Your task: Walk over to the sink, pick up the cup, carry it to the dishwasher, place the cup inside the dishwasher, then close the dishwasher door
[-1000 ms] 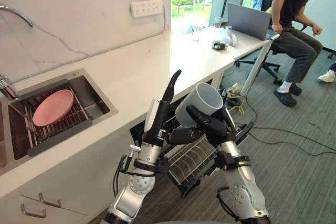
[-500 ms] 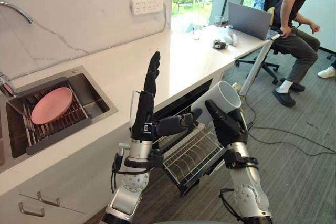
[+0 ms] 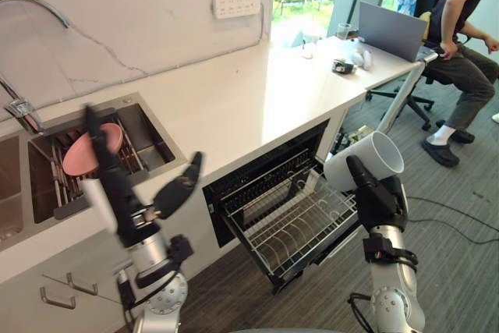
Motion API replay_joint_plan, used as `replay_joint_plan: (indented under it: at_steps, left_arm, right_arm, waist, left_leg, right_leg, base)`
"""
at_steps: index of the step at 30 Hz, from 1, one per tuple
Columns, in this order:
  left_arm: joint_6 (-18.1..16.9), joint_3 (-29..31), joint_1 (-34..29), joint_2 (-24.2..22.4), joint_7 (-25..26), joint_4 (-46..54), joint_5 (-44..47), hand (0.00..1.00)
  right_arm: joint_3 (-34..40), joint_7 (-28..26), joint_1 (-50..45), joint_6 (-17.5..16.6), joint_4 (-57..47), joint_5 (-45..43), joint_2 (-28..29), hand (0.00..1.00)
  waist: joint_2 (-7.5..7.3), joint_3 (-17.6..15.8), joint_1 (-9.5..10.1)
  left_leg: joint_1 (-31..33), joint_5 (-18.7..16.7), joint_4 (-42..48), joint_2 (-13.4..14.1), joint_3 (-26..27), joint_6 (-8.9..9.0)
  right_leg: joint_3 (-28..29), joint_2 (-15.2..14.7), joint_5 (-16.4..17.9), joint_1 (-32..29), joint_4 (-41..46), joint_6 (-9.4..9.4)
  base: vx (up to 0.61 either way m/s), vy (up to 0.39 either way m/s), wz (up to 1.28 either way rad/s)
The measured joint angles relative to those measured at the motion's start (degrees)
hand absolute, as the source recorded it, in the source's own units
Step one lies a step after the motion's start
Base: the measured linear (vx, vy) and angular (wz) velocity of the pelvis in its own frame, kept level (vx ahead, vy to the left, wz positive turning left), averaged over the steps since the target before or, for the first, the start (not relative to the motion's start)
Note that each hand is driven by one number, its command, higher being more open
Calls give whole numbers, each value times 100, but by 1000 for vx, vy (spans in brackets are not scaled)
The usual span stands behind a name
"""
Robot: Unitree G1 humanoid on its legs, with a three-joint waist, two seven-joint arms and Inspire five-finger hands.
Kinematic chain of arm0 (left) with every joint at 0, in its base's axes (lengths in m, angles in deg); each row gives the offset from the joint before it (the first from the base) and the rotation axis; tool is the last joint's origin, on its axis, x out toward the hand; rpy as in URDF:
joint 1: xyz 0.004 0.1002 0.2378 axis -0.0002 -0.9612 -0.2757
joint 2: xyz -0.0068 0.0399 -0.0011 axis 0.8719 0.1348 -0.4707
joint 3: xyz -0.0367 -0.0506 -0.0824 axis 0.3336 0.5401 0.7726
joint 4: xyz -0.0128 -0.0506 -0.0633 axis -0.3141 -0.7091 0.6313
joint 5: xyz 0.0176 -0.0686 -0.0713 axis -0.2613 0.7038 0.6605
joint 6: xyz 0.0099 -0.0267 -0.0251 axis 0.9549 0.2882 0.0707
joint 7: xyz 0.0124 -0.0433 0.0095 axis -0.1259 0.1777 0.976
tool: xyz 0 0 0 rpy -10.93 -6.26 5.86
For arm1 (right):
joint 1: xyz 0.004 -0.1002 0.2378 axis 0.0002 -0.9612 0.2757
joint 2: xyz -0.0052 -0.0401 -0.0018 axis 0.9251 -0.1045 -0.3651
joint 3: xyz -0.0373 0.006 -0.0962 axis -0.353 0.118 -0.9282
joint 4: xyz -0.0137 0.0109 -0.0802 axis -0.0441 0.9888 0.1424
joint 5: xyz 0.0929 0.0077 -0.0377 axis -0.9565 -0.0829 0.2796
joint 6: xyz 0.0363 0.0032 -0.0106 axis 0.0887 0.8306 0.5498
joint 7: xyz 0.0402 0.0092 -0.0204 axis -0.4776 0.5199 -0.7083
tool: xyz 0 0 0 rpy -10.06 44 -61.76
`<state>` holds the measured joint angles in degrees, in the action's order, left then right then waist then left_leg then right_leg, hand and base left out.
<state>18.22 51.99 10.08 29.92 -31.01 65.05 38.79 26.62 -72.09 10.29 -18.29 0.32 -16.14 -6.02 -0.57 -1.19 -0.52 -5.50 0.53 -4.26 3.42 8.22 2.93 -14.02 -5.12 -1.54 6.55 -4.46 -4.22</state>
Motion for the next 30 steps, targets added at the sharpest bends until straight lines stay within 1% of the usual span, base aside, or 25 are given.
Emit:
replay_joint_plan:
  at_steps: [1,3,5,7,9,10,12,14,16,17,19,21,22,24,25,26,28,29,30]
  left_arm:
    - [53,168,-48,-40,211,-1,-2,100]
    - [241,814,-219,-238,769,-76,16,100]
    - [414,1133,-384,-327,1013,-255,59,100]
    - [588,1297,-498,-374,1106,-542,169,100]
    - [762,1373,-598,-411,1111,-956,258,100]
    - [903,1379,-670,-441,1108,-1266,261,100]
    - [1052,1378,-801,-500,1109,-1683,260,100]
    - [1245,1383,-999,-602,1110,-2209,308,100]
    - [1317,1415,-1046,-625,1111,-2599,452,100]
    - [1361,1509,-1042,-632,1121,-3023,641,100]
    - [1370,1654,-1038,-634,1122,-3379,763,100]
    - [1374,1873,-1033,-634,1121,-3838,1099,100]
    - [1374,1916,-1032,-635,1119,-3955,1197,100]
    - [1360,1982,-993,-629,1042,-4522,1615,100]
    - [1362,1981,-990,-621,977,-4628,1685,100]
    - [1361,1972,-986,-594,781,-4808,1793,100]
    - [1363,1969,-984,-592,528,-4922,1873,100]
    - [1359,1947,-966,-583,277,-4999,2098,100]
    - [1359,1940,-953,-576,183,-5025,2216,100]
  right_arm:
    - [41,-30,-36,0,1,4,19,0]
    - [202,-81,-143,0,1,62,80,0]
    - [228,-113,-184,4,6,235,92,0]
    - [215,-164,-189,15,19,423,115,0]
    - [141,-210,-159,55,66,653,131,0]
    - [50,-217,-146,98,104,822,132,0]
    - [-74,-244,-106,173,203,1047,139,0]
    - [-126,-254,25,310,461,1268,150,0]
    - [-126,-252,71,350,607,1376,149,0]
    - [-121,-251,116,380,748,1527,147,0]
    - [-121,-248,156,452,863,1638,145,0]
    - [-129,-232,265,548,1072,1870,136,0]
    - [-150,-220,298,560,1147,1920,113,0]
    - [-281,-184,455,628,1624,1980,-90,0]
    - [-295,-170,496,667,1769,1996,-124,0]
    - [-367,-122,544,754,2058,2050,-192,0]
    - [-468,-68,572,833,2287,2186,-213,0]
    - [-566,-20,610,913,2448,2273,-216,0]
    - [-615,-10,629,943,2537,2312,-217,0]
  waist:
    - [1,0,30]
    - [-6,-1,147]
    - [-6,0,209]
    - [-8,2,287]
    - [-12,3,320]
    - [-21,15,342]
    - [-61,31,374]
    - [-135,38,435]
    - [-168,44,451]
    - [-188,52,473]
    - [-214,59,497]
    - [-241,58,565]
    - [-242,57,568]
    - [-245,47,586]
    - [-246,42,594]
    - [-254,15,606]
    - [-244,-11,609]
    - [-232,-24,609]
    - [-229,-27,608]
  left_leg:
    - [-2,6,-24,-7,-32,-7]
    - [1,23,-63,-27,-162,-14]
    - [20,29,-63,-56,-271,-23]
    - [53,40,-63,-78,-370,-35]
    - [56,58,-64,-111,-479,-44]
    - [62,61,-65,-136,-551,-48]
    - [100,70,-65,-161,-637,-60]
    - [104,71,-65,-189,-716,-62]
    - [103,76,-65,-217,-802,-70]
    - [107,82,-64,-240,-875,-79]
    - [111,88,-64,-260,-946,-87]
    - [103,96,-61,-285,-1003,-100]
    - [101,101,-60,-293,-1021,-107]
    - [94,127,-62,-345,-1086,-145]
    - [92,134,-62,-353,-1111,-155]
    - [83,154,-63,-379,-1192,-169]
    - [81,170,-64,-395,-1244,-176]
    - [82,178,-65,-404,-1250,-182]
    - [82,181,-65,-406,-1253,-184]
  right_leg:
    - [-33,-5,17,13,2,-6]
    - [-167,-26,59,50,6,-23]
    - [-281,-56,98,85,17,-42]
    - [-383,-79,133,90,43,-52]
    - [-494,-104,165,144,44,-73]
    - [-563,-121,185,171,44,-87]
    - [-656,-141,206,177,47,-95]
    - [-730,-168,233,209,54,-115]
    - [-823,-194,262,248,72,-137]
    - [-892,-220,294,258,118,-154]
    - [-966,-240,314,286,140,-162]
    - [-1016,-253,322,328,140,-171]
    - [-1035,-256,324,338,140,-172]
    - [-1106,-276,338,360,142,-195]
    - [-1127,-282,339,372,145,-198]
    - [-1187,-299,347,419,154,-210]
    - [-1232,-314,352,444,163,-216]
    - [-1236,-322,351,444,172,-218]
    - [-1237,-325,352,443,180,-218]
  base:
    - [-10,-13,34]
    - [3,-10,29]
    - [12,-4,30]
    - [-3,-2,31]
    - [-10,-3,31]
    - [-19,-2,30]
    - [-19,-1,25]
    - [-13,1,18]
    - [-11,0,26]
    - [-11,1,28]
    - [-15,1,23]
    - [-27,-2,16]
    - [-43,-3,13]
    - [-56,-4,16]
    - [-53,-5,25]
    - [-49,-5,27]
    - [-52,-4,18]
    - [-43,1,4]
    - [-50,4,3]
